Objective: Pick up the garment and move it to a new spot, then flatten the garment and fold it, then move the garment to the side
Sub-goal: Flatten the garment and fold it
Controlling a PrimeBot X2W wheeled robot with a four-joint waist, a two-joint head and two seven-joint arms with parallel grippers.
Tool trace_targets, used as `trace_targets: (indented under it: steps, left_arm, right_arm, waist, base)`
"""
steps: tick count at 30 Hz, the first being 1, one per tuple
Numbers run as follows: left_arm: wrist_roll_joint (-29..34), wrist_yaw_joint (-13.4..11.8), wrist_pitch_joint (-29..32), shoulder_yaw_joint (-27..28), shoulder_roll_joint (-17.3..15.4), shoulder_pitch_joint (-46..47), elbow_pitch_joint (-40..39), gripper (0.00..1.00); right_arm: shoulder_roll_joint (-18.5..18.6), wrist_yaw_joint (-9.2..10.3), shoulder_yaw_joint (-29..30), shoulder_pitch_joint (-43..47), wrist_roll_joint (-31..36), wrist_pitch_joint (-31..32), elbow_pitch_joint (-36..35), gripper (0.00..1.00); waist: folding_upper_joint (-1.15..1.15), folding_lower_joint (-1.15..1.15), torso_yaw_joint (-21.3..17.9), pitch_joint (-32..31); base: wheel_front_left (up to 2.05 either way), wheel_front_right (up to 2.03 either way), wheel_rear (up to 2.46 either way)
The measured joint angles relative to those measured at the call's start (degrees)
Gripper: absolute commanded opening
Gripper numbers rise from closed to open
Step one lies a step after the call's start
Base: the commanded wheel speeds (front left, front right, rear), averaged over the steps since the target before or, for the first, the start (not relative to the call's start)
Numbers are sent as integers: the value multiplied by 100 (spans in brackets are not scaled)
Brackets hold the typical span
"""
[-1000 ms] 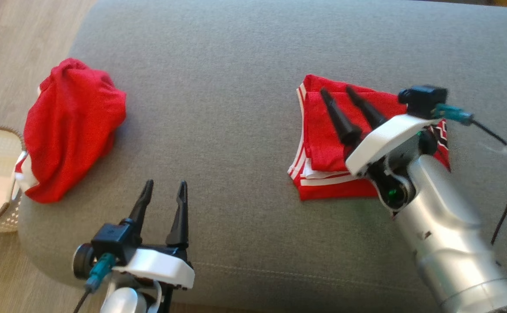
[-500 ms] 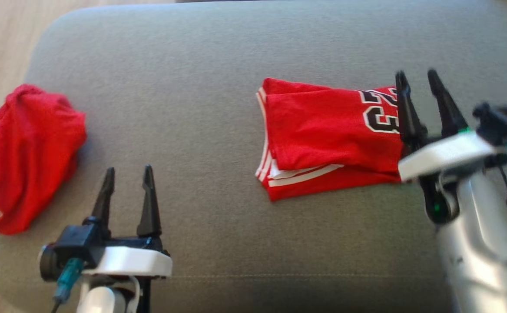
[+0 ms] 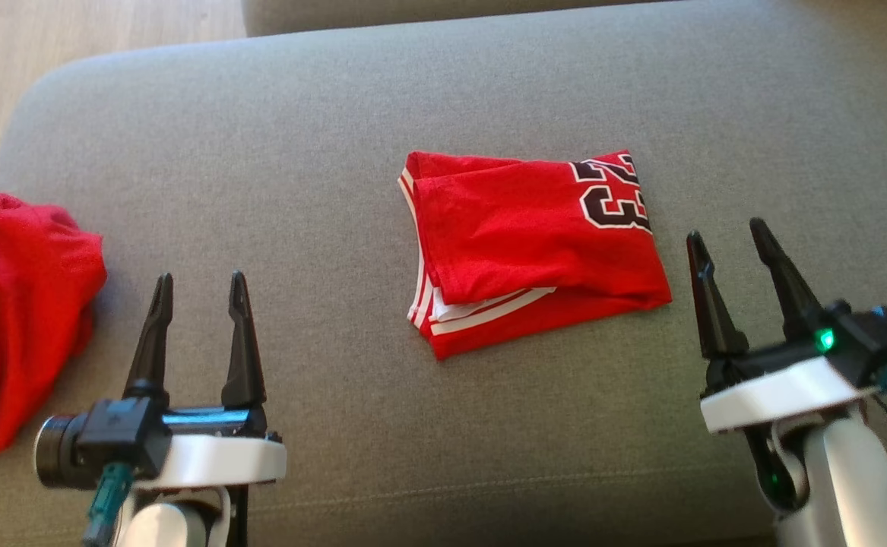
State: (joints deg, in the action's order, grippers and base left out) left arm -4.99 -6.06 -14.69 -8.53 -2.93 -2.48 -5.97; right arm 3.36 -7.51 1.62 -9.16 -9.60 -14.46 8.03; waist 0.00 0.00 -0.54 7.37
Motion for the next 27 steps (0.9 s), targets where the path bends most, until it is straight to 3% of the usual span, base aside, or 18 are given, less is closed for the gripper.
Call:
trace_targets:
  steps: [6, 12, 27]
  left_arm:
    - [191, 10, 0, -13, -1, -275, -97, 100]
    - [288, 9, 0, -13, -2, -562, 57, 100]
    - [292, 9, 0, -14, -3, -719, 249, 100]
  right_arm:
    - [-33, 0, 64, 538, 110, -1, -463, 100]
    - [-55, 0, -31, 1038, 291, -1, -489, 100]
    - [-65, 0, -116, 1093, 165, -1, -417, 100]
  waist:
    - [0, 0, -13, -162]
    - [0, 0, -6, -339]
    - [0, 0, 10, -559]
  base:
    - [0, 0, 0]
    - [0, 0, 0]
    - [0, 0, 0]
